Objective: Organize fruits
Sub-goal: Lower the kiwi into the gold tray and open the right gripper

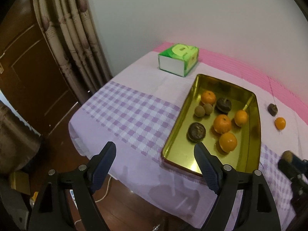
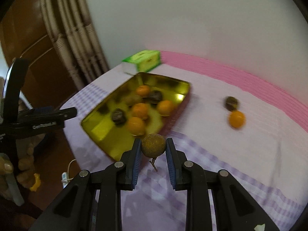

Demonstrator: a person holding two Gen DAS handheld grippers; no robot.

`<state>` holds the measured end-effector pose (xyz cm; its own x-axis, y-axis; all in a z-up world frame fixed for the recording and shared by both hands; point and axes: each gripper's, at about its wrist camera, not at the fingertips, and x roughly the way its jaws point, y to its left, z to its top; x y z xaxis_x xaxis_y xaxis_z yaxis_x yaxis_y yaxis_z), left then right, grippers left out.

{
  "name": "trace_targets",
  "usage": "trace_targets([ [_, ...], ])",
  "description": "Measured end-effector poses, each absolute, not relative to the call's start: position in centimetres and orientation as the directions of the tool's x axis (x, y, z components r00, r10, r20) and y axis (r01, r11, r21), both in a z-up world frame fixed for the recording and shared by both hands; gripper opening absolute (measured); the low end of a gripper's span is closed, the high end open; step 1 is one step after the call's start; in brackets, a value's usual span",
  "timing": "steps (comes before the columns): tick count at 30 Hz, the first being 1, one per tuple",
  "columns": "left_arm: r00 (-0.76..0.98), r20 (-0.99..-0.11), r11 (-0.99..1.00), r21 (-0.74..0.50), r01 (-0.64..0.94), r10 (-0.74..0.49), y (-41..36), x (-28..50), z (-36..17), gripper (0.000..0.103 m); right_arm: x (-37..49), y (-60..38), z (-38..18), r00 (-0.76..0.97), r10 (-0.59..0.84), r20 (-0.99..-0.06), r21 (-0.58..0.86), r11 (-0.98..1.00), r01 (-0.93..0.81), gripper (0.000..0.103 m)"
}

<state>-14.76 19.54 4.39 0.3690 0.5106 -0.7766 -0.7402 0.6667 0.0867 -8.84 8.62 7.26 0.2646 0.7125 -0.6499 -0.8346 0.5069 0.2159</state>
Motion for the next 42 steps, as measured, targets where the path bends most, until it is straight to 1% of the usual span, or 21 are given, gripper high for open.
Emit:
trace_targets([
  [7, 0.361, -0.765, 0.658, 0.108, -0.745, 0.534, 19.7, -14.8, 4.4, 0.083, -10.7, 13.9, 6.9, 0.176, 0.717, -0.674, 0.205, 0.411, -0.888, 0.023],
  [14, 0.352, -0.766, 0.653, 0.115, -0.749, 0.538, 20.0, -14.6, 4.3, 0.083, -10.4, 17.1, 5.2, 0.123, 0.7, -0.703, 0.238, 0.395, -0.887, 0.023],
  [27, 0.347, -0.774, 0.652, 0.109, -0.75, 0.529, 20.4, -14.5, 4.1, 0.083, -9.9, 19.5, 3.8, 0.112, 0.671, -0.733, 0.23, 0.399, -0.888, 0.023],
  [42, 0.339, -0.789, 0.648, 0.097, -0.755, 0.513, 20.6, -14.5, 3.8, 0.084, -9.4, 20.6, 3.0, 0.11, 0.66, -0.743, 0.233, 0.41, -0.882, 0.024],
])
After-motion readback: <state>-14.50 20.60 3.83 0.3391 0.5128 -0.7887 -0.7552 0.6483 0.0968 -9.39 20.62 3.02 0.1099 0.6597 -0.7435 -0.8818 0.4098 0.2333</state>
